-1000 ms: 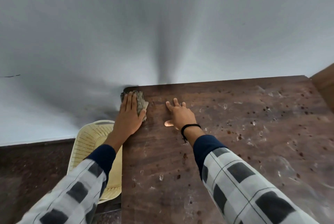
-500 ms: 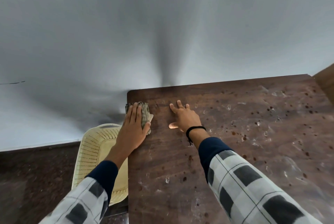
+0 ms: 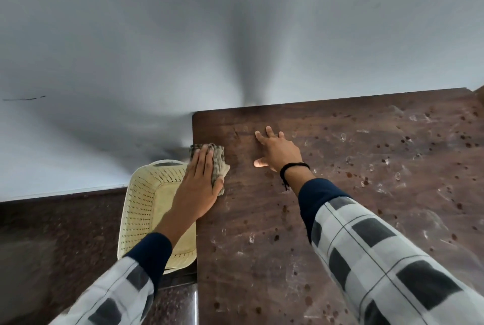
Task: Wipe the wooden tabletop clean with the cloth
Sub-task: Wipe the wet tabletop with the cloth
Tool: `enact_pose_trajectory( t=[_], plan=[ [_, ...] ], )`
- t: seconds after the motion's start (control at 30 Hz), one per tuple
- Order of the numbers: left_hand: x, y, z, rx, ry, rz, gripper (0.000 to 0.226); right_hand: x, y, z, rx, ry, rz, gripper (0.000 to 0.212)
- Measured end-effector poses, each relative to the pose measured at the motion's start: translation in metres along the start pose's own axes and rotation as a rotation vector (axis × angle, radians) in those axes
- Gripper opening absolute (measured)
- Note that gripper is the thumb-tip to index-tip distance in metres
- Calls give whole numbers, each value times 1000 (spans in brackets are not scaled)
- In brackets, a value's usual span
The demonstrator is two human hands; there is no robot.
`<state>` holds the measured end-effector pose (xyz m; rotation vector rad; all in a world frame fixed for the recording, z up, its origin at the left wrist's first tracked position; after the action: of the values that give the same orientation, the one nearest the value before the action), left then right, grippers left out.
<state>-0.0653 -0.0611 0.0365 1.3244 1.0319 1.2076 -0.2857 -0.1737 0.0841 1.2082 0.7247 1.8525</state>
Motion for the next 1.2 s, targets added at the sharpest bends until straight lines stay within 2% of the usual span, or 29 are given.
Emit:
enact_pose_trajectory(
  t=[0.1,0.3,0.4,0.6,0.73,0.83,0.93,1.1,1.2],
  plan=[
    [-3,1,5,-24,-20,44,78,1,-1,1,-8,3,-3,93],
    [-75,14,8,-7,57,123,76,0,0,0,5,13,-2,94],
    [-53,13,2,21,52,101,74,-1,-1,-1,15,6,0,94],
    [27,-3,-10,-17,-109,63,76,-1,-2,-1,6,-14,-8,96],
    [-16,8,6,13,-153,20,73,-2,-4,1,-5,-39,-6,96],
    [-53,17,8,63,-81,58,73,-2,-3,-1,-11,-53,-10,97],
    [-49,12,11,52,-67,55,74,-1,-4,1,-7,-69,-12,97],
    [-48,11,17,60,-88,92,74,32,-20,4,-68,-77,-132,76],
    [-50,10,16,39,-116,104,74,60,-39,0,-59,-146,-59,88]
  ],
)
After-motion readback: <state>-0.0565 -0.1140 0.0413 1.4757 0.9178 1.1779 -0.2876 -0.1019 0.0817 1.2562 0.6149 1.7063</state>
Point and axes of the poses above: each hand's wrist, its own x-axis away from the middle knuckle, its own y-axis out of the back of the hand, z = x × y, the point moved 1 cm from there along -x, towards the middle knuckle, and after that the axes turned 15 degrees about -x, right-handed, at the moved point
